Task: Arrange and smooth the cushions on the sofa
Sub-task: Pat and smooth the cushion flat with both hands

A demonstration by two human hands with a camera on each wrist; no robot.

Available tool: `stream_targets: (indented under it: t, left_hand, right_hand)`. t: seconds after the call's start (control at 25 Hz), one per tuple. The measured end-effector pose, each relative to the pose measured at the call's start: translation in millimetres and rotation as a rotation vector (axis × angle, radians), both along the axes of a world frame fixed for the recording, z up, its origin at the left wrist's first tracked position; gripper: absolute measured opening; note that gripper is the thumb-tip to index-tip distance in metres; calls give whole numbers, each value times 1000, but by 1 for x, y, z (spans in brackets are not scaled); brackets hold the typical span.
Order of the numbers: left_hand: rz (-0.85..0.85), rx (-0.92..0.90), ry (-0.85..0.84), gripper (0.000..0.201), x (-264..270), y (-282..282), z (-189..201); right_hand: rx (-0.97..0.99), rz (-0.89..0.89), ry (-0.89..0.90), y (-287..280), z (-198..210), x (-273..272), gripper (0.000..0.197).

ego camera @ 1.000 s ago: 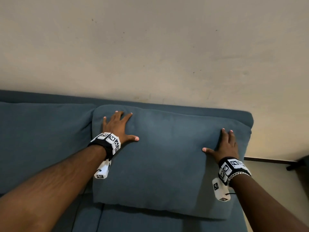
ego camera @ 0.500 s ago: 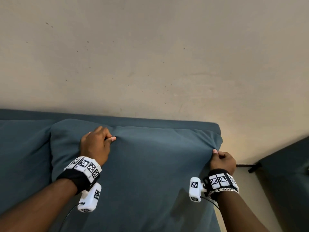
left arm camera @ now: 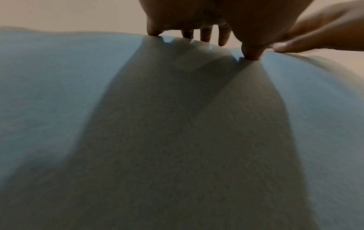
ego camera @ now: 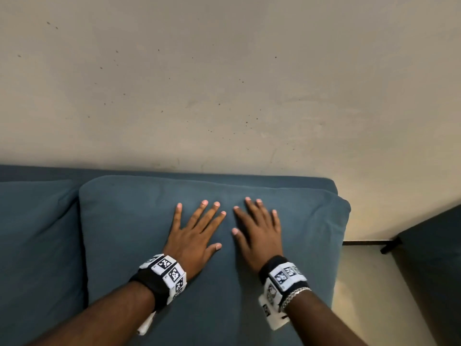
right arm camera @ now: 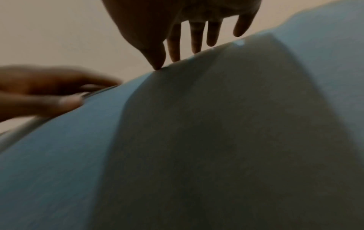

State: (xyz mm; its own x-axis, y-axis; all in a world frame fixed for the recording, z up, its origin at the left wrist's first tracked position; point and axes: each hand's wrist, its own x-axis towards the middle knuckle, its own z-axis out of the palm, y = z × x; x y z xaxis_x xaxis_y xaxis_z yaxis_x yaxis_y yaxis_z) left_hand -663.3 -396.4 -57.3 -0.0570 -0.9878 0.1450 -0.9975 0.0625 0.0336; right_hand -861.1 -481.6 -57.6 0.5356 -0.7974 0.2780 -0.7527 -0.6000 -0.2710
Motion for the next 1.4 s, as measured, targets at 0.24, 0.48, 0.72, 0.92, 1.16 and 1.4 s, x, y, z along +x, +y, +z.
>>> stream_targets:
  t: [0.24,0.48,0.72,0.92,1.16,1.4]
  left_hand:
    - [644,92,36,88,111,6,7]
    - [591,-23,171,80,28,4,-1]
    - [217,-85,-29,78,-12,28,-56]
    - [817,-230,222,86,1,47,-55]
    - [175,-141,-48,85,-54,98,-142]
    - [783,-244,219,83,-3,127,-143]
  right_hand:
    - [204,-451,186,-84,-4,-85,85]
    - [273,-537,-51,-54,-3,-21,75]
    - [-83,-30,200,5,-61,-24,68]
    - [133,-726,-241,-5,-66,-61,71]
    - [-128,19,133,98,-137,4,67]
    - [-29,-509,-183,83,-139,-36,64]
